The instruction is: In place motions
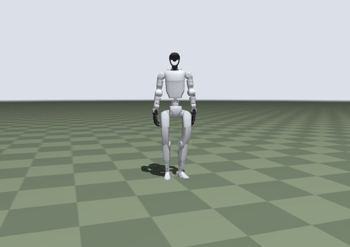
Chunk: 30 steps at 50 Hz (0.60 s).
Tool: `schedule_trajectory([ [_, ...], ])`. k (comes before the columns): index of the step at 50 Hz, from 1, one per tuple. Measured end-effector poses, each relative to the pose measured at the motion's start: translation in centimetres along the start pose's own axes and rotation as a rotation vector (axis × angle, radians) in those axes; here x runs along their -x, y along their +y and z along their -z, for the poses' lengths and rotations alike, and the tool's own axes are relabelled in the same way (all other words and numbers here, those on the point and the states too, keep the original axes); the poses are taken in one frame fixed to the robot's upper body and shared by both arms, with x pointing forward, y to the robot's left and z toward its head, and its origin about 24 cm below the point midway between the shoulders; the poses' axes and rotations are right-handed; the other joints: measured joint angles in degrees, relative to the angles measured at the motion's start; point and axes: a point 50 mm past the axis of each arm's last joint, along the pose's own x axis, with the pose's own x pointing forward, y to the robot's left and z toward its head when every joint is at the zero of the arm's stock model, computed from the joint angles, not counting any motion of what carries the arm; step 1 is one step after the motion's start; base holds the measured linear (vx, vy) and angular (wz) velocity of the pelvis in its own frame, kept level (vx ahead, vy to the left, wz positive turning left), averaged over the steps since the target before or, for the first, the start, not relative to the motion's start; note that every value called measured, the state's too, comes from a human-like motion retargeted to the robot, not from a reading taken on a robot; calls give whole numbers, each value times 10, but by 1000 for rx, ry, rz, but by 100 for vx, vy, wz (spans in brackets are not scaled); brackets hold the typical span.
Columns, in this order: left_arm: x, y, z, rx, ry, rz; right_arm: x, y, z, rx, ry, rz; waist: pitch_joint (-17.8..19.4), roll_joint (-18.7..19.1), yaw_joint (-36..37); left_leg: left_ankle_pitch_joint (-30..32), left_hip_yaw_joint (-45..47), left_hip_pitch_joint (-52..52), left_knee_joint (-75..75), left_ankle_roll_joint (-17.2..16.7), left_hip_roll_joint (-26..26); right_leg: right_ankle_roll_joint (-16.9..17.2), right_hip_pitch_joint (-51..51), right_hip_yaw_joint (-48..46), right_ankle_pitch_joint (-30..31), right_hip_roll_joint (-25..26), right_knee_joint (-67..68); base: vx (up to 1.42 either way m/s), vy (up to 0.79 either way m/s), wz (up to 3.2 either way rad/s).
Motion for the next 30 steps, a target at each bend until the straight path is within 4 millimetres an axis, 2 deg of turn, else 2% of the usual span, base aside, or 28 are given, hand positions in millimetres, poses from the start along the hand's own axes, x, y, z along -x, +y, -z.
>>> schedule_trajectory([
  [16, 0, -1, 1, -16, 8, 12, 0, 3, -6, 7, -22, -9, -1, 2, -4, -2, -1, 0, 2, -2, 3, -3, -3, 4, 1, 5, 0, 0, 0, 0],
  [30, 1, 10, -3, -8, -22, -16, 1, 3, -14, 51, -43, -6, 9, -2, 3, 6, -17, -3, 4, -5, 5, -7, 2, -14, 1, 7, -2, 0, 0, 5],
])
